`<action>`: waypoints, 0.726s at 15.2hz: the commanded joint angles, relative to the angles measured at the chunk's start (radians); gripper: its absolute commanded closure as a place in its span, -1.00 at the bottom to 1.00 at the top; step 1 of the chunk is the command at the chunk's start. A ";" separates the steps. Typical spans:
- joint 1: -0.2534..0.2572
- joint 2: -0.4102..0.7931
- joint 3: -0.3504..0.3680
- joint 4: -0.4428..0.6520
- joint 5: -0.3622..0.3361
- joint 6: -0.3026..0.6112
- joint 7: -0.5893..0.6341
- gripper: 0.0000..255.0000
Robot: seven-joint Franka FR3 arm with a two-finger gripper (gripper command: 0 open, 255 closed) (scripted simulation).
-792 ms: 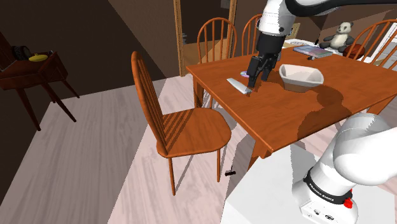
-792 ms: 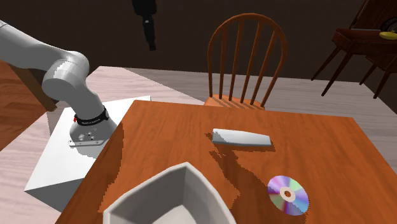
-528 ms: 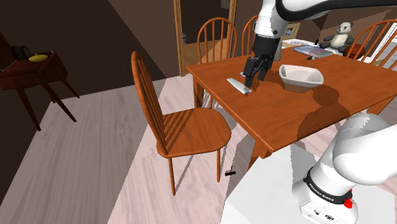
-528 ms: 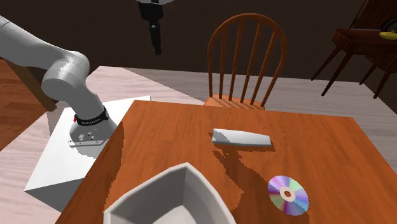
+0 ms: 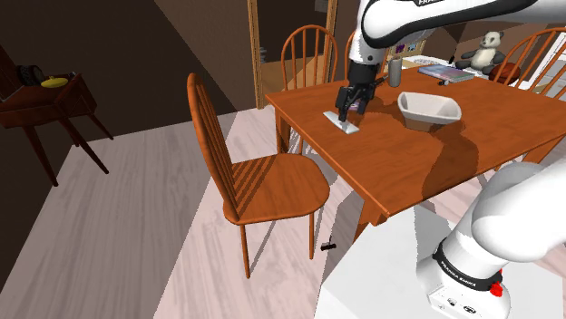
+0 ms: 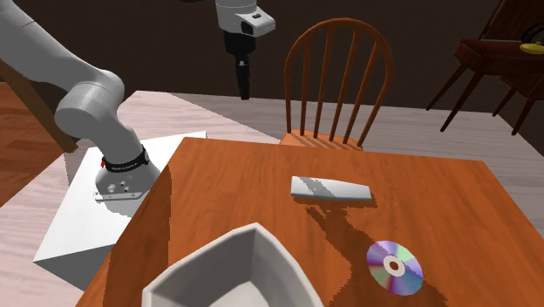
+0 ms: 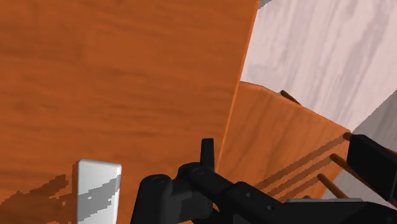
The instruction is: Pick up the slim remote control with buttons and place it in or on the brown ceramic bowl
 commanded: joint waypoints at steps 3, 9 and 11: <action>-0.020 0.128 -0.035 0.062 -0.007 0.064 -0.022 -1.00; -0.051 0.330 -0.089 0.184 0.003 0.137 -0.065 -1.00; -0.063 0.399 -0.105 0.234 0.013 0.154 -0.081 -1.00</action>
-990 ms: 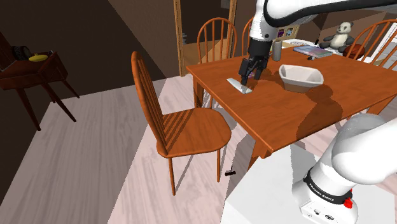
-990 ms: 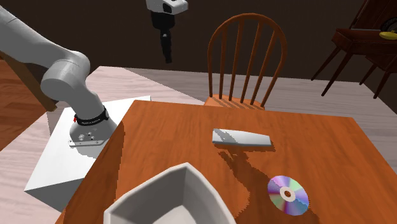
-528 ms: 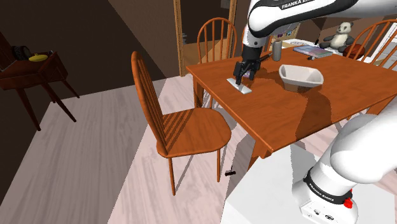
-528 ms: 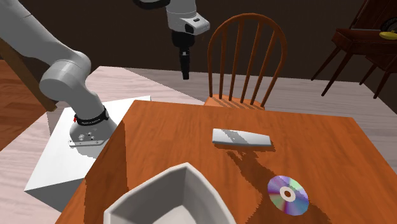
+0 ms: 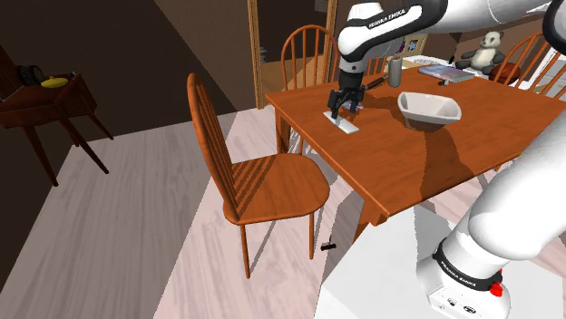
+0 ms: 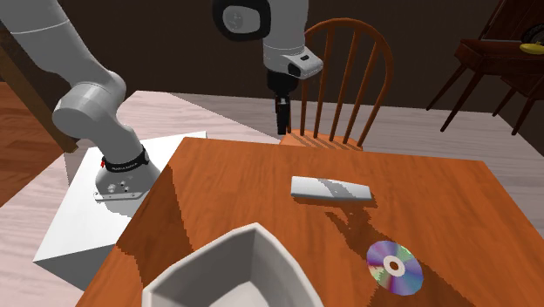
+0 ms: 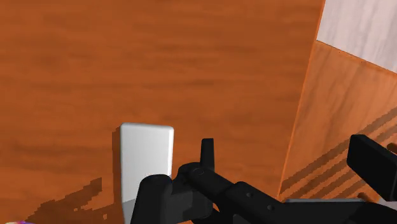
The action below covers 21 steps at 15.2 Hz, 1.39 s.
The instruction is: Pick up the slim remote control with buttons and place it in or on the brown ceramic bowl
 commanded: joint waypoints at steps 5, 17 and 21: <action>-0.040 0.218 -0.040 0.172 0.041 0.037 -0.046 -1.00; -0.149 0.585 -0.065 0.525 0.126 0.034 -0.103 -1.00; -0.151 0.606 -0.061 0.503 0.133 0.077 -0.108 -1.00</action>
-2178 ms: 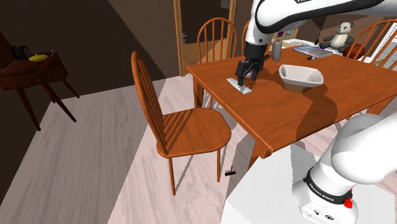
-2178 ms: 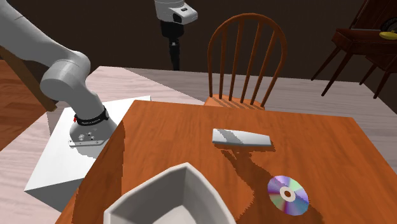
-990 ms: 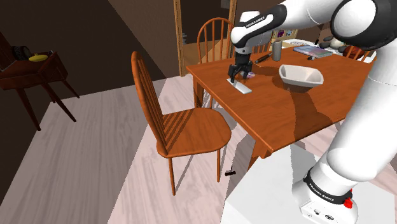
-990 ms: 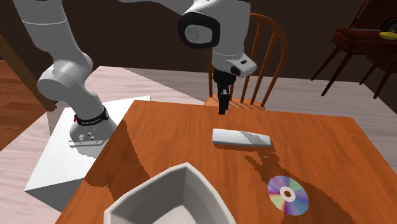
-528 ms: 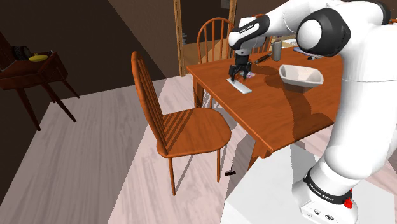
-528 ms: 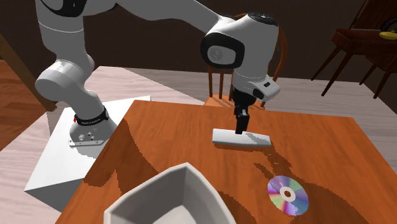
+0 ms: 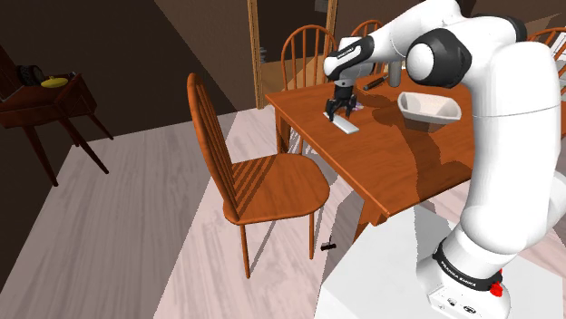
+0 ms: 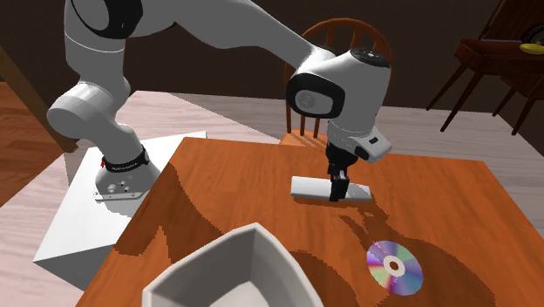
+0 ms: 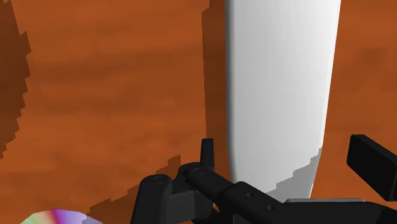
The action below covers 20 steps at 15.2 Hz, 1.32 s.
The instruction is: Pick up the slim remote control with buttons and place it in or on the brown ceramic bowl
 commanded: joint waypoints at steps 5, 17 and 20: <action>-0.003 0.017 0.003 -0.009 0.006 0.026 -0.004 -1.00; -0.003 0.017 0.003 -0.009 0.006 0.026 -0.004 1.00; -0.002 0.011 0.002 -0.005 0.004 0.016 -0.003 1.00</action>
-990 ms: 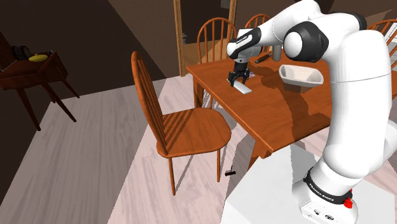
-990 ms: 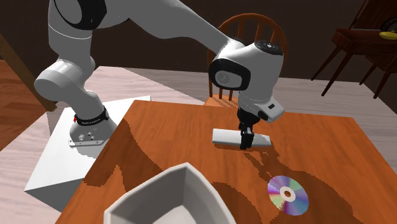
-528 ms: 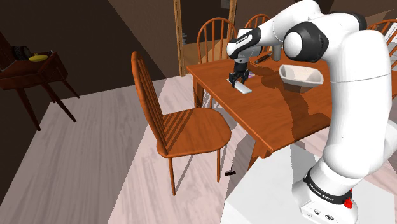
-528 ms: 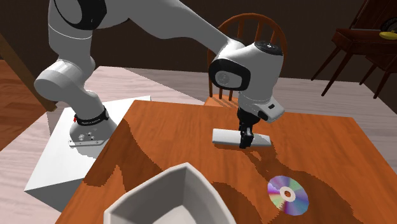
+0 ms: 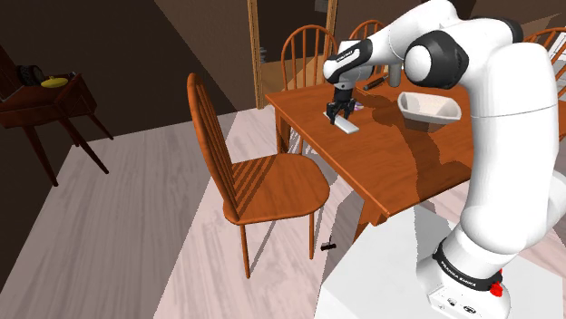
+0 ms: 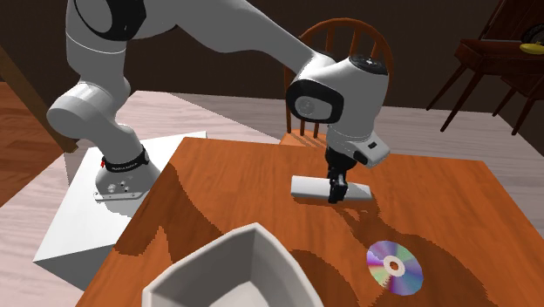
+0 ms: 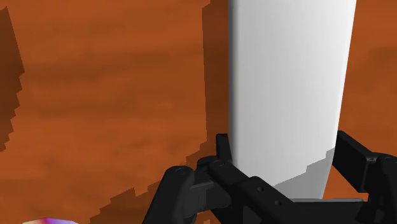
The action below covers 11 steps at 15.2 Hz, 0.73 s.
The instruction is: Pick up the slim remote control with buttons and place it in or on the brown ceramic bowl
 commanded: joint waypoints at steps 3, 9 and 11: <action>0.002 -0.021 -0.004 0.017 -0.007 -0.037 0.004 1.00; 0.004 -0.051 -0.010 0.055 -0.017 -0.104 0.010 1.00; 0.004 -0.059 -0.011 0.070 -0.020 -0.127 0.012 1.00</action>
